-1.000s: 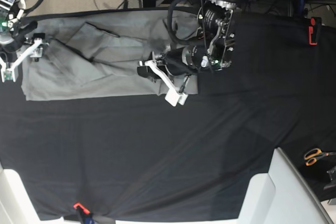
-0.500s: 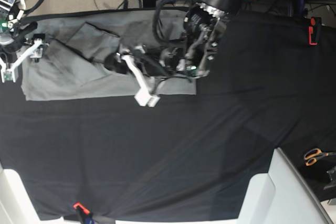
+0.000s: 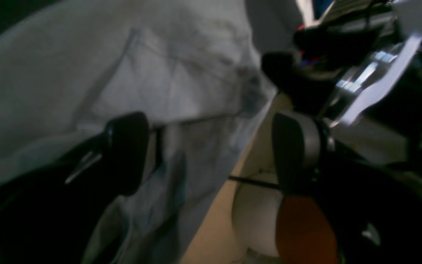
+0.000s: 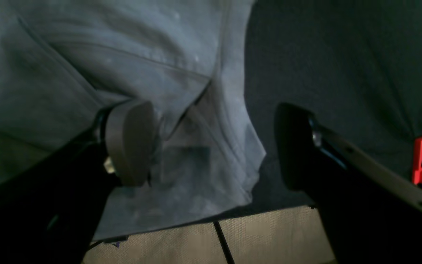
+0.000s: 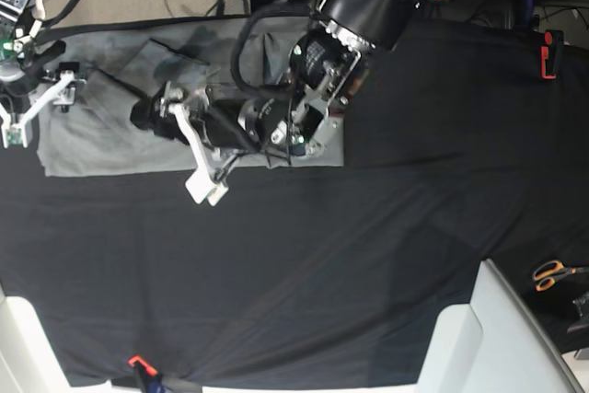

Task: Fold the T-shirt properly
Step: 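Release the folded end and raise the left gripper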

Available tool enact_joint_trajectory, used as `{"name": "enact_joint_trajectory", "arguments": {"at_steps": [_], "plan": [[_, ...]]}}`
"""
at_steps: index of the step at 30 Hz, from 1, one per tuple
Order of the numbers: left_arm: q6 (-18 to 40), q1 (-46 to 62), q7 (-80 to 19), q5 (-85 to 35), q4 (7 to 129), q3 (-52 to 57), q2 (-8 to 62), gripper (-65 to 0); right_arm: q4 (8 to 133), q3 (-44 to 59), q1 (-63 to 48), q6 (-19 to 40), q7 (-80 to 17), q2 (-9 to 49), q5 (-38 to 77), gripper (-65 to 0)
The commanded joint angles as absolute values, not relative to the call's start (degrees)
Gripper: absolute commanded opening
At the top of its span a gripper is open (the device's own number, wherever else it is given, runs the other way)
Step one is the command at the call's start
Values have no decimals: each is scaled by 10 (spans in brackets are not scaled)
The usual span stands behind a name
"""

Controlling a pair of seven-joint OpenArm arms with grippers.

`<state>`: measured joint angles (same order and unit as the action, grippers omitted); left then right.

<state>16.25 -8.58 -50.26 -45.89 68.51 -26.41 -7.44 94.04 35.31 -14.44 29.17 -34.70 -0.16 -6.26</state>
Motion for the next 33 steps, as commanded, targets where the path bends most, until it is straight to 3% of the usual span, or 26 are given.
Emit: {"name": "enact_joint_trajectory", "arguments": {"at_steps": [1,2,4,5,8,9,13,18,23,26,30,31,33], "plan": [[167,-102,-494,-484,701,-262,-84,-148,951,352,-140,292,-338,5,-60,-176],[166,-105,-494,-486,714,-257,-80,-151,955,350,-141,294,-338,5,-60,-176],[164,-115,-494,-486,749,-241,-51,-224,969,350,-143,295,-339,4,-60,-176],[164,-116,-494,-486,769,-226,-34,-295,979,349,-144,296,-340,3,-60,-176],[164,-97,-495,-488,801,-167,33,-597,1001,347,-145,302,-340,1,-60,-176],[164,-83,-495,-488,802,-145,54,-650,1003,342,-145,308,-340,1,-60,-176],[164,-16,-495,-489,804,-93,95,-650,998,342,-141,308,-340,3,-60,-177],[164,49,-495,-486,800,-50,68,-650,976,342,-133,308,-338,4,-60,-182],[145,44,-495,-486,785,-51,44,-650,967,342,-132,308,-340,4,-60,-303],[92,27,-495,-486,764,-51,33,-650,966,342,-134,308,-341,4,-60,-309],[84,3,-495,-486,750,-76,22,-650,966,342,-136,308,-341,4,-60,-327],[83,-1,-495,-486,748,-84,22,-650,966,342,-136,308,-341,4,-60,-350],[83,-11,-493,-487,744,-95,14,-650,966,342,-136,308,-341,4,-60,-453]]}}
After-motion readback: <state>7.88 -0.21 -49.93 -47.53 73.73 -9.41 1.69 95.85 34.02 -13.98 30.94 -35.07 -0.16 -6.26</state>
